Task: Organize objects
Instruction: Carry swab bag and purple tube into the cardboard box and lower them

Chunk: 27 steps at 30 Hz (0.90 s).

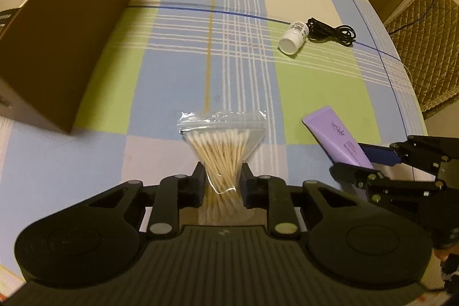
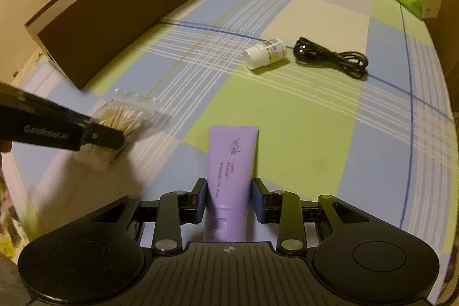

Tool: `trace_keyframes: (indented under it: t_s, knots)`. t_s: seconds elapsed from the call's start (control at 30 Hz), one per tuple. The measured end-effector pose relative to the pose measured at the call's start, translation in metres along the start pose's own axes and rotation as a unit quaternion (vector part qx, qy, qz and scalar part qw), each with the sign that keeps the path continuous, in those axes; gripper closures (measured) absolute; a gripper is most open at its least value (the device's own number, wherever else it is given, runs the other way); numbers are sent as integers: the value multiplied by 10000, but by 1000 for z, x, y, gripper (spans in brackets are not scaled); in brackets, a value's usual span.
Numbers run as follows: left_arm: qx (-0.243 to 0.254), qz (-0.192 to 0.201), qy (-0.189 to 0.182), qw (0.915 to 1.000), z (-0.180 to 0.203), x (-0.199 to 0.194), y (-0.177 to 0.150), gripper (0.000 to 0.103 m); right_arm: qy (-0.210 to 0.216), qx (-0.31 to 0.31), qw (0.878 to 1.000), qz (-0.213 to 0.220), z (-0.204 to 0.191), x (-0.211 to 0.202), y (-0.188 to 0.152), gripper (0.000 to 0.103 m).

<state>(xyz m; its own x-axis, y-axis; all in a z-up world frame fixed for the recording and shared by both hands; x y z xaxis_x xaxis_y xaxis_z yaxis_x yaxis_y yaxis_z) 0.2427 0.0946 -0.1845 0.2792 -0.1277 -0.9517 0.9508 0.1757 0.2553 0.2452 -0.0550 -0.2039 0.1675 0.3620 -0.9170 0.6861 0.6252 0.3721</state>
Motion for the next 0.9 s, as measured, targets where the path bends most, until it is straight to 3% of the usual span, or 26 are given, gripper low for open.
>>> trace_keyframes:
  t_s: [0.33,0.9]
  knots:
    - [-69,193,-203,9996,-21,-32,-18,83,202,186,9996,117,-20,-9,12,73]
    - [17,899,-502,9947,-45,-100,7,83,472,180,9955,801,-76,-48,64,73]
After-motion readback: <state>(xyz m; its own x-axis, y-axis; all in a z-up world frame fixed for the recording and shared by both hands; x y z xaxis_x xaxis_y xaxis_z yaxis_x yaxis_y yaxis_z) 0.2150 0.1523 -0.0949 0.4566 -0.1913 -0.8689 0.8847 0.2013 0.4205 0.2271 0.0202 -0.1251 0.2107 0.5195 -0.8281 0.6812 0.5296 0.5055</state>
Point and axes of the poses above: each gripper's, at about its wrist camera, not at the fingertips, and x roughly the way its jaws point, z to its right, y to its top, the point moved 7 cm from there along x, roughly the way its jaws point, and after that the axes turned 7 degrees about -z, right-handed, at the moved point
